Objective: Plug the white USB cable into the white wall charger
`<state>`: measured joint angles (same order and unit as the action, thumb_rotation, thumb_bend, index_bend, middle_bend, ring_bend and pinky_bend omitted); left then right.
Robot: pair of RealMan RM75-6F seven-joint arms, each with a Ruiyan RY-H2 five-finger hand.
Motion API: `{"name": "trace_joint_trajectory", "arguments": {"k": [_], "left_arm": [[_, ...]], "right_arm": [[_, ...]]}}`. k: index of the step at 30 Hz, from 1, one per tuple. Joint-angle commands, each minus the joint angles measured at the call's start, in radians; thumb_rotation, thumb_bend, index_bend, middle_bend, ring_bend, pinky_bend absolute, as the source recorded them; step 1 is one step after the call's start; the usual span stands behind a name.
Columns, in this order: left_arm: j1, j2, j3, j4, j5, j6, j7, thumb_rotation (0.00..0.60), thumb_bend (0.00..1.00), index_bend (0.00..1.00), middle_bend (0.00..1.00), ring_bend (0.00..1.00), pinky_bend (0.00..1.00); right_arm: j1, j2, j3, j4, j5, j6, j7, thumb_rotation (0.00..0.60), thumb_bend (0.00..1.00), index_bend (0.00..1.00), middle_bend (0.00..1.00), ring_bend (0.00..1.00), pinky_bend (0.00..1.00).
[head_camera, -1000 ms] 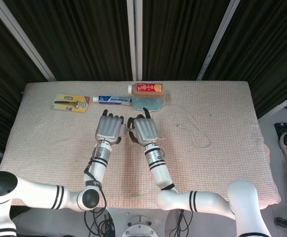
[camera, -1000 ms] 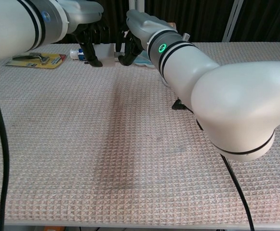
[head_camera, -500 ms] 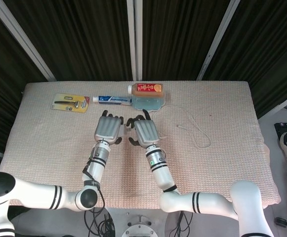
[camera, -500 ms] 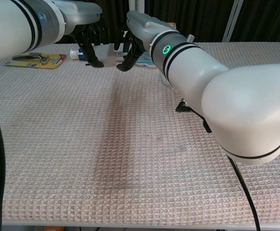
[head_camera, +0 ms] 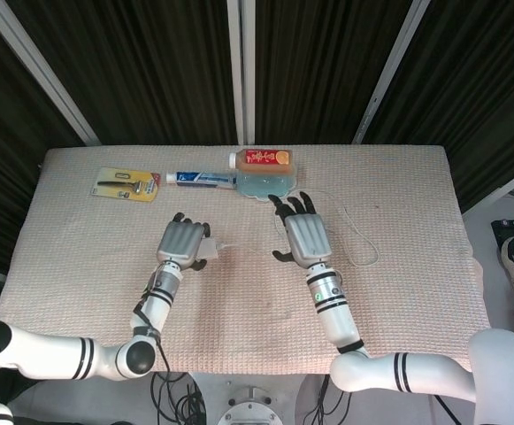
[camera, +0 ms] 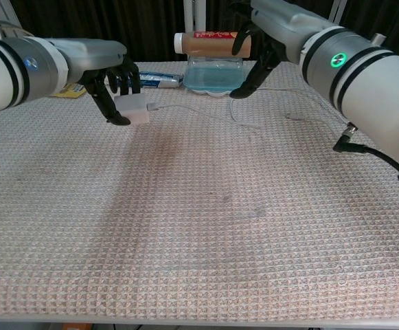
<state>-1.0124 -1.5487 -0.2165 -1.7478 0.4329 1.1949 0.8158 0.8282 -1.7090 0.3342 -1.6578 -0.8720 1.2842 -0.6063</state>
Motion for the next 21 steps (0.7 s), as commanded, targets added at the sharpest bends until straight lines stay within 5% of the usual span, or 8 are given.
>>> {"name": "trace_joint_trajectory", "arguments": {"k": [1, 5, 13, 17, 21], "left_arm": [[0.022, -0.019, 0.030, 0.055, 0.007, -0.054, -0.039, 0.600, 0.19, 0.36, 0.38, 0.20, 0.15], [0.054, -0.033, 0.042, 0.103, 0.075, -0.076, -0.113, 0.600, 0.15, 0.22, 0.29, 0.11, 0.14], [0.214, 0.144, 0.112, 0.073, 0.377, 0.043, -0.309, 0.600, 0.13, 0.21, 0.27, 0.08, 0.09], [0.352, 0.256, 0.187, 0.143, 0.613, 0.139, -0.532, 0.600, 0.13, 0.22, 0.27, 0.08, 0.05], [0.476, 0.317, 0.247, 0.209, 0.724, 0.236, -0.663, 0.600, 0.13, 0.22, 0.26, 0.08, 0.02]], "right_arm": [[-0.064, 0.089, -0.052, -0.058, -0.037, 0.023, 0.005, 0.600, 0.00, 0.10, 0.30, 0.12, 0.00], [-0.111, 0.160, -0.078, -0.083, -0.049, 0.017, 0.041, 0.600, 0.01, 0.10, 0.29, 0.12, 0.00], [-0.219, 0.344, -0.127, -0.157, -0.131, 0.030, 0.151, 0.600, 0.07, 0.10, 0.27, 0.12, 0.06], [-0.308, 0.515, -0.176, -0.193, -0.273, 0.013, 0.361, 0.600, 0.22, 0.10, 0.23, 0.06, 0.03], [-0.405, 0.621, -0.235, -0.171, -0.408, 0.068, 0.515, 0.600, 0.23, 0.10, 0.21, 0.03, 0.00]]}}
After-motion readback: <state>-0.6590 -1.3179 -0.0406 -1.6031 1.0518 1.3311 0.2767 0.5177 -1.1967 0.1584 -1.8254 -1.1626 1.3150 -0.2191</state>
